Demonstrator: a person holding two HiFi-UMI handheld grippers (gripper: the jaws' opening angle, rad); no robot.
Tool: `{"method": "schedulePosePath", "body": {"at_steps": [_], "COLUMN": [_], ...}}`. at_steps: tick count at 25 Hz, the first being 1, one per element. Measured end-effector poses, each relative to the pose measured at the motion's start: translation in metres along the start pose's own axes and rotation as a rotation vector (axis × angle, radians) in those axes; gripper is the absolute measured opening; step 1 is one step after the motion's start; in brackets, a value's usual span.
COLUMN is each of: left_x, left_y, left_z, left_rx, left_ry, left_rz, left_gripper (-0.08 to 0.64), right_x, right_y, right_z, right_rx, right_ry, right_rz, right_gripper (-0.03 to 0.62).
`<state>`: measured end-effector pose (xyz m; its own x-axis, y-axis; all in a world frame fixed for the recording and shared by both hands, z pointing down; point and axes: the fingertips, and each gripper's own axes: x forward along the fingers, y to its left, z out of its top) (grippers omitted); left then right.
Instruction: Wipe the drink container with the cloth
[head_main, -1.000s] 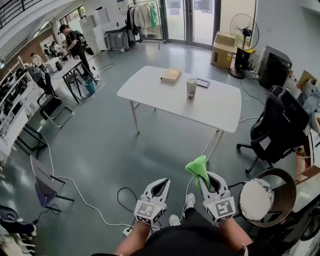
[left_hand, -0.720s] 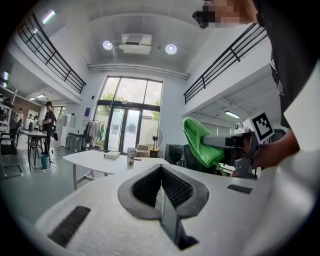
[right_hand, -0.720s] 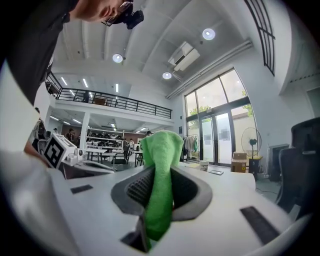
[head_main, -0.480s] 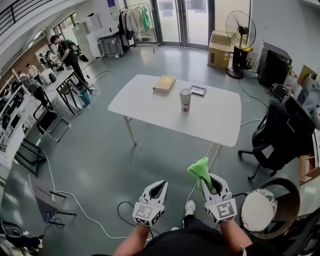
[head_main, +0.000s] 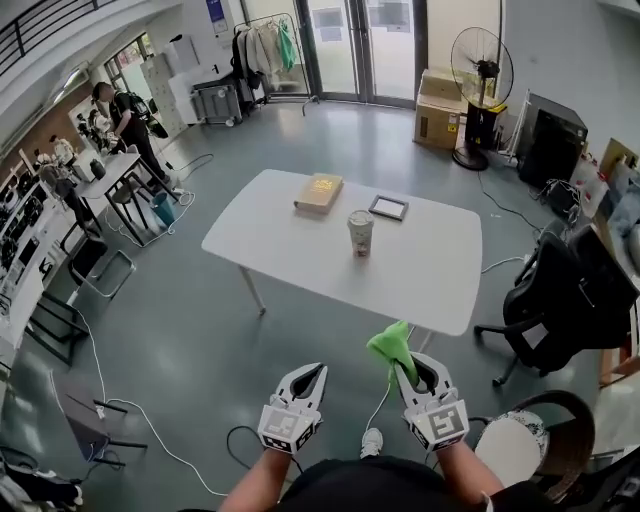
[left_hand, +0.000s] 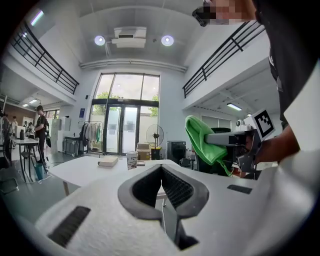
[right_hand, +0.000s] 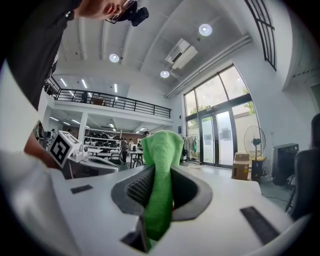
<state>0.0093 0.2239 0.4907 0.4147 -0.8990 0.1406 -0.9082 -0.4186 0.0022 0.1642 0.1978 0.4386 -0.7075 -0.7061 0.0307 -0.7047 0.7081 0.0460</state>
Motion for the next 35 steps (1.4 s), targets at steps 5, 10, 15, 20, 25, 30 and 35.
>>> {"method": "schedulePosePath", "body": {"at_steps": [5,10,15,20,25,30,35], "left_x": [0.022,0.045,0.074,0.112,0.145,0.173,0.194], "left_y": [0.026,0.048,0.078,0.112,0.150,0.192,0.233], "left_z": [0.009,0.009,0.009,0.021,0.036,0.036,0.039], "left_rx": [0.005,0.022,0.016,0.015,0.017,0.027,0.044], "left_ry": [0.003,0.003,-0.004,-0.011,-0.016,0.003,0.009], "left_rz": [0.036,0.059,0.052,0.007,-0.046,-0.095,-0.138], "left_gripper": [0.014,0.014,0.014,0.014,0.014,0.014,0.014], "right_x": [0.030,0.058,0.090,0.139,0.187,0.234,0.277], "right_y": [-0.025,-0.042,-0.059,-0.074,-0.087,-0.096,-0.102], "right_z": [-0.001,-0.008,-0.020,-0.012,-0.004,-0.003,-0.004], "right_rx": [0.013,0.002,0.065,0.076,0.065,0.047,0.041], "right_ry": [0.014,0.031,0.050,0.054,0.061,0.078,0.097], "right_rz": [0.014,0.032,0.043,0.004,-0.031,-0.084,-0.139], "right_gripper": [0.077,0.078,0.078,0.078,0.078,0.078,0.078]}}
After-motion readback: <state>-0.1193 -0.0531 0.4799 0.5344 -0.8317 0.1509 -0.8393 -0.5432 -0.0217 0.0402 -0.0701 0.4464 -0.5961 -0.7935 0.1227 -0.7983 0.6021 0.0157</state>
